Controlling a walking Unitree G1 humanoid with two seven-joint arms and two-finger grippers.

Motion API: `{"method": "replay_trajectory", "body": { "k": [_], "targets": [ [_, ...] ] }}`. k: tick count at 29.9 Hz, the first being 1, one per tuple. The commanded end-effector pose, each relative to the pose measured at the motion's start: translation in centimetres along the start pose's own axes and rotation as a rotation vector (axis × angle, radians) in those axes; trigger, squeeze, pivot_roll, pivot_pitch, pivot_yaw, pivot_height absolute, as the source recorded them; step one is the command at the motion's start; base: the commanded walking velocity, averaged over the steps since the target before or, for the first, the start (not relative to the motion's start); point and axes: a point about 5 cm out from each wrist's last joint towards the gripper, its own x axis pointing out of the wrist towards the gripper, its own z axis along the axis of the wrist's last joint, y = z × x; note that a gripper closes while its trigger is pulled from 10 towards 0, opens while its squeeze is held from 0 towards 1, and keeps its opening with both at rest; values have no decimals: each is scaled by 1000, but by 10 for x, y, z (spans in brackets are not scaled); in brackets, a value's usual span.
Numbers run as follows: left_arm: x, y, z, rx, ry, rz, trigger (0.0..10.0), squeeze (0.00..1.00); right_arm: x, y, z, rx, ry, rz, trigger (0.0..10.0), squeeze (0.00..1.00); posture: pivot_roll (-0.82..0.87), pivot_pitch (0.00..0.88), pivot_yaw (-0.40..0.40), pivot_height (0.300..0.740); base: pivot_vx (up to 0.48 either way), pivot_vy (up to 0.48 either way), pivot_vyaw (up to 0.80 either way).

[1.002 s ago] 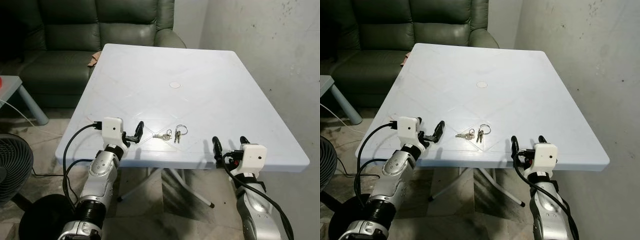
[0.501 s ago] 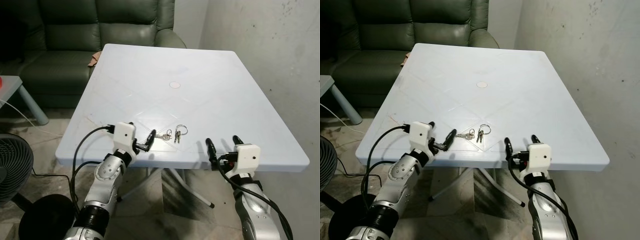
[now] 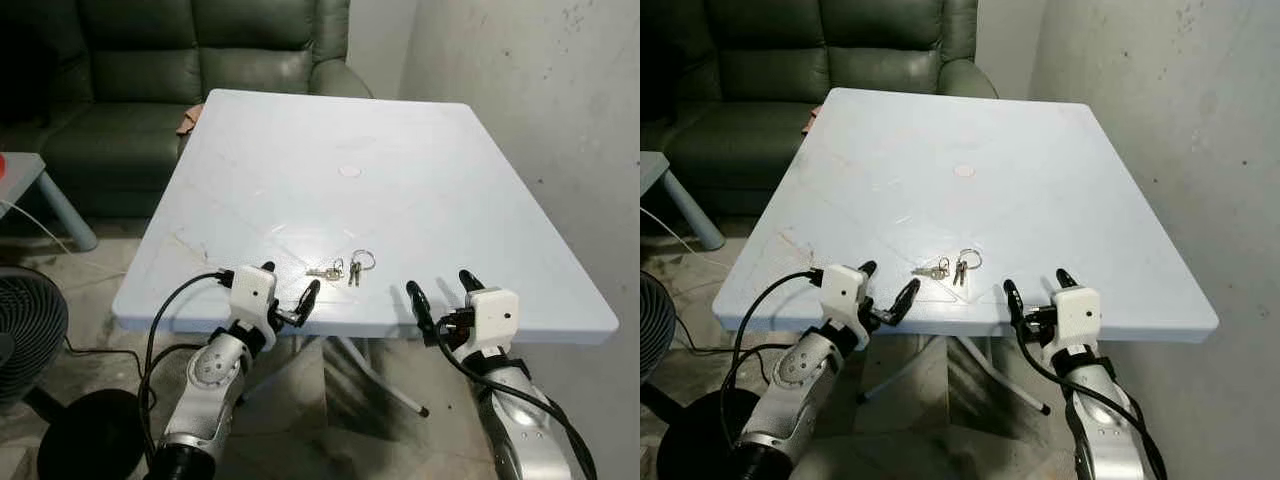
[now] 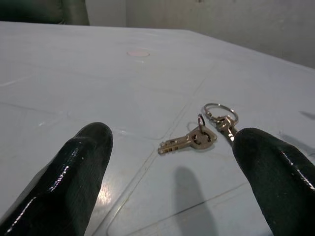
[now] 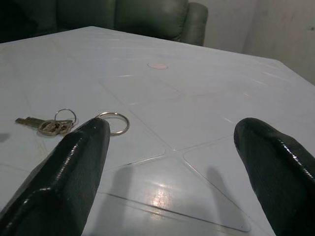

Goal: Hang keys on a hook

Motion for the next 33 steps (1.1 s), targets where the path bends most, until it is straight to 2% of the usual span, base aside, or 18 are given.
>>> {"method": "replay_trajectory", "body": {
  "k": [1, 4, 21, 33],
  "targets": [
    [2, -3, 6, 13, -15, -17, 10000, 0, 2, -1, 3, -20, -1, 22, 10000, 0, -78, 8, -47, 740, 0, 0, 0],
    [2, -2, 7, 13, -21, -7, 10000, 0, 3, -1, 3, -39, -5, 39, 10000, 0, -76, 12, -50, 740, 0, 0, 0],
    [3, 0, 8, -16, 0, 0, 10000, 0, 1, 1, 3, -13, -11, 39, 10000, 0, -75, 18, -49, 740, 0, 0, 0],
    [4, 1, 10, -16, 6, 6, 10000, 0, 0, 2, 2, -15, -8, 41, 10000, 0, -81, 20, -46, 740, 0, 389, 0]
  ]
}}
